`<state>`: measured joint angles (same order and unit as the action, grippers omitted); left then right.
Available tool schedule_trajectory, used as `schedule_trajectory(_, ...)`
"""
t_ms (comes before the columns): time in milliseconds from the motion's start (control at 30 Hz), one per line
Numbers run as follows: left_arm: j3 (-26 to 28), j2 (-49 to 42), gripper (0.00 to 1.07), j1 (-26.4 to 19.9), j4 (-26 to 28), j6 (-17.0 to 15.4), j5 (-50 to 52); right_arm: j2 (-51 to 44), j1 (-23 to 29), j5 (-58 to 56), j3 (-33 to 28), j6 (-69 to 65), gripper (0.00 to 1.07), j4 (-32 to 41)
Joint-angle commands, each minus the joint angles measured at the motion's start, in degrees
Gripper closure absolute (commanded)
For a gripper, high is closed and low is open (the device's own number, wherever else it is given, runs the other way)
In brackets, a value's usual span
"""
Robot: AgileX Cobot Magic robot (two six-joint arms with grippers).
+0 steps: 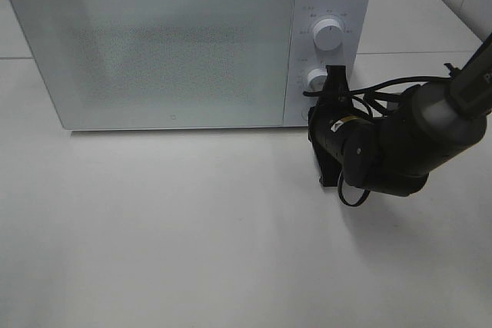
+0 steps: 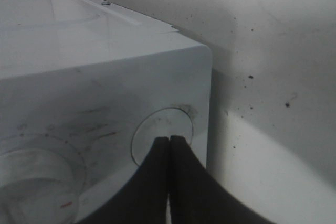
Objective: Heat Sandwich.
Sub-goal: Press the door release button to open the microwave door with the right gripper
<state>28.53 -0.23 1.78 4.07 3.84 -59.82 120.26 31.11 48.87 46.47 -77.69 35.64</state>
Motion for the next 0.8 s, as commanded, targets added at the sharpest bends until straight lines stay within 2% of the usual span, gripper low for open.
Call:
schedule_trajectory(33,-0.2,-1.5,0.05,-0.2,0.0,-0.2,0.9,0.6,-1.1,-0.5,1.4,0.0,1.07,-0.6)
schedule_trajectory(333,-0.2,-1.5,0.05,-0.2,0.0,-0.2,0.9,2.6,-1.1,-0.1,3.9,-0.2,1.07,-0.5)
schedule_trajectory(800,-0.2,-1.5,0.05,-0.2,0.0,-0.2,0.9,0.2,-1.0,4.1,4.0,1.1,1.07,-0.7)
